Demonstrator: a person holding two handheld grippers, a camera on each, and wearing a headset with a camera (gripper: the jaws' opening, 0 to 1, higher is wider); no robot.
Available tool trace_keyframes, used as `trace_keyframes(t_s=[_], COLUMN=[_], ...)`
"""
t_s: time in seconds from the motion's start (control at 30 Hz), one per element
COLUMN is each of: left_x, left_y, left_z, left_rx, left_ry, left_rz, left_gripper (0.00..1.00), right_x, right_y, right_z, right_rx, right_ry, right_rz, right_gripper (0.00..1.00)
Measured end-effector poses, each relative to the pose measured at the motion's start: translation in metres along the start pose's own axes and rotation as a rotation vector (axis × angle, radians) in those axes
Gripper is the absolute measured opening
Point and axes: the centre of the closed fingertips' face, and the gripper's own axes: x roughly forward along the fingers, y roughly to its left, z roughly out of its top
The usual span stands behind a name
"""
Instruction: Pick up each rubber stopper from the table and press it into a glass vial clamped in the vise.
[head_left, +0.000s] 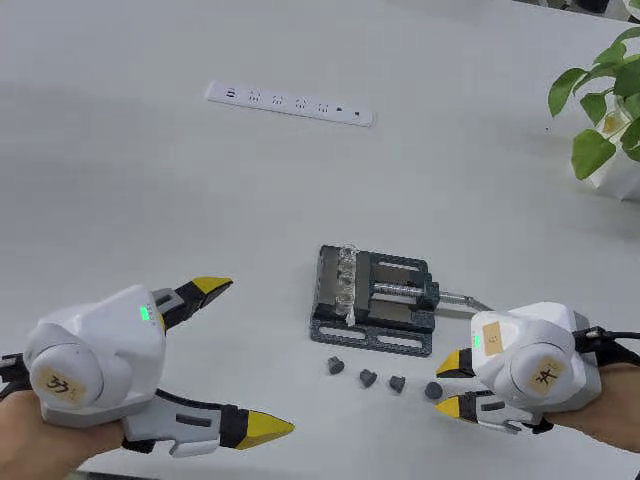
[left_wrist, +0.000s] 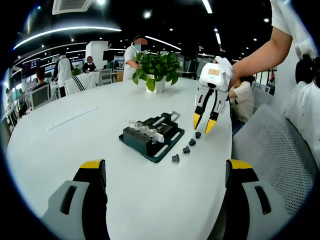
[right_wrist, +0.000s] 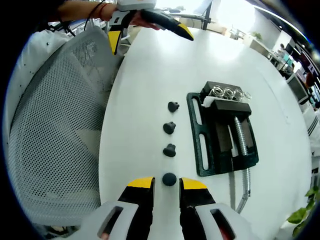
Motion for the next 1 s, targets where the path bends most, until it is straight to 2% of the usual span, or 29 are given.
trace_keyframes(t_s=[0.3,1.0], left_x=[0.0011,0.0010], left_y=[0.0014,0.0014], left_z=[0.0012,0.0033], left_rx=[-0.011,-0.025], left_ry=[-0.010,-0.022], left_rz=[0.001,0.001], left_gripper=[0.99,0.99], right_x=[0.0058,0.0091], right_y=[-0.0021,-0.0015], right_z=[-0.0042,-0.0041], right_rx=[-0.024,-0.045], right_ry=[0.026,0.042], right_rz=[0.012,0.024], right_gripper=[0.13,0.08])
